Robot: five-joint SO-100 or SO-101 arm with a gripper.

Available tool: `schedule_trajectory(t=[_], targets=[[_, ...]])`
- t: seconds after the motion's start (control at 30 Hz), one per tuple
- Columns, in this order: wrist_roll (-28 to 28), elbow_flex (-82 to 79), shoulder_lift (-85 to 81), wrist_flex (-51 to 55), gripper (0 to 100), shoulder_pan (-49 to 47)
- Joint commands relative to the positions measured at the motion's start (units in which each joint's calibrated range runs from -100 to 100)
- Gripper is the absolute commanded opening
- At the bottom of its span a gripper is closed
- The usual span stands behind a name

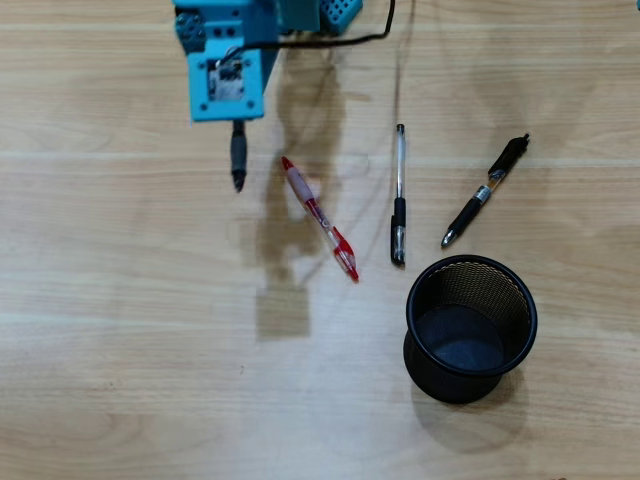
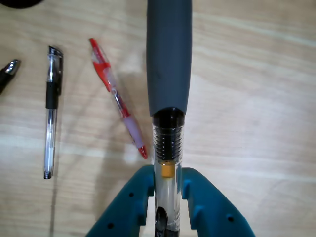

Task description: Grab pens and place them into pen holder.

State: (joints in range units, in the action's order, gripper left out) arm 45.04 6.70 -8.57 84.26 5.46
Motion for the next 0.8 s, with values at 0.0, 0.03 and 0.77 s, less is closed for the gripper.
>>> schedule_trajectory(t=[0.0,0.03,0.77], targets=[[0.15,-6.84,-8.61,-8.97,3,-3.23],[0.20,-9.00,-9.54,-12.06,3,-4.41],[5.18,-19.28,2.81,-74.14,3,-27.65]])
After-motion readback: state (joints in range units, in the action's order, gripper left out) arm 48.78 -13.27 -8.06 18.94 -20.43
